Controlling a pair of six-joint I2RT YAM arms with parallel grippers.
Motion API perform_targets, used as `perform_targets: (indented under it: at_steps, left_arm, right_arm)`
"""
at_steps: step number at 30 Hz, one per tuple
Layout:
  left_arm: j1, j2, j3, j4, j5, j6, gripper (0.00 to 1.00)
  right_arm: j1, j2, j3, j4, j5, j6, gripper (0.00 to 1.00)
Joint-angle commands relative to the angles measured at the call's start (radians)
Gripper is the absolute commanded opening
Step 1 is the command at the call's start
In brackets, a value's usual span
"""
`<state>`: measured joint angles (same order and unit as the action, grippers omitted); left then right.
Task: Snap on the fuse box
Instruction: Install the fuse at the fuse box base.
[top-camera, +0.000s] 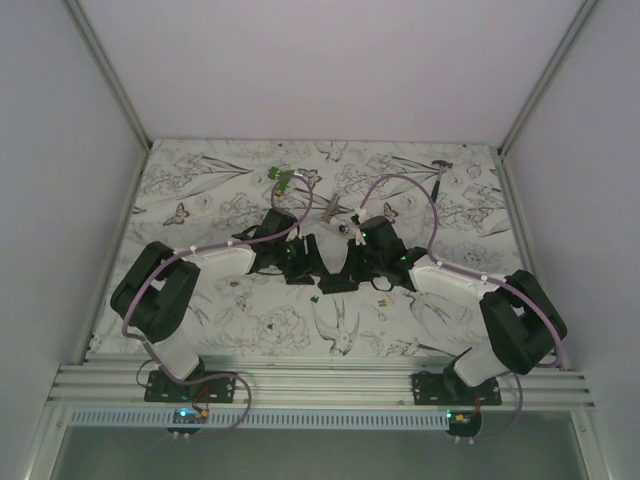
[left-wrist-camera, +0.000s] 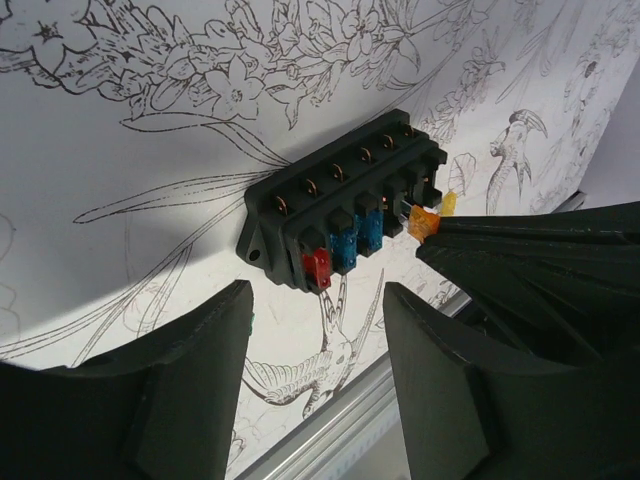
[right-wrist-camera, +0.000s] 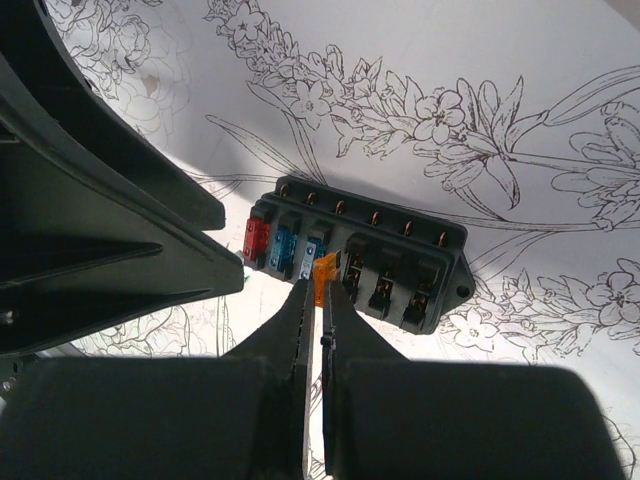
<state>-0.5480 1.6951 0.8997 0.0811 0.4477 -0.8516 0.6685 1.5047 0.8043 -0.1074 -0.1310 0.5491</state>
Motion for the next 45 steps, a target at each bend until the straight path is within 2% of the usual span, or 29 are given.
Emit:
perform_targets:
  at_steps: [1, 12, 37, 45]
  left_arm:
    - [-0.01, 0.03, 0.023, -0.006, 0.013, 0.01, 0.56]
    - [-0.021, 0.067, 0.033, -0.006, -0.003, 0.002, 0.48]
    - [-0.032, 0.09, 0.029, -0.007, -0.03, -0.014, 0.42]
    - [-0.033, 0.09, 0.028, -0.006, -0.028, -0.015, 0.42]
  right_arm:
    - [-0.008, 0.012, -0.005, 0.028, -0.01, 0.027, 0.0]
    - [-0.011, 0.024, -0.01, 0.028, 0.002, 0.027, 0.0]
    - [-0.011, -0.064, -0.031, 0.039, 0.001, 0.031, 0.0]
    - [-0.013, -0.027, -0.04, 0.057, 0.007, 0.032, 0.0]
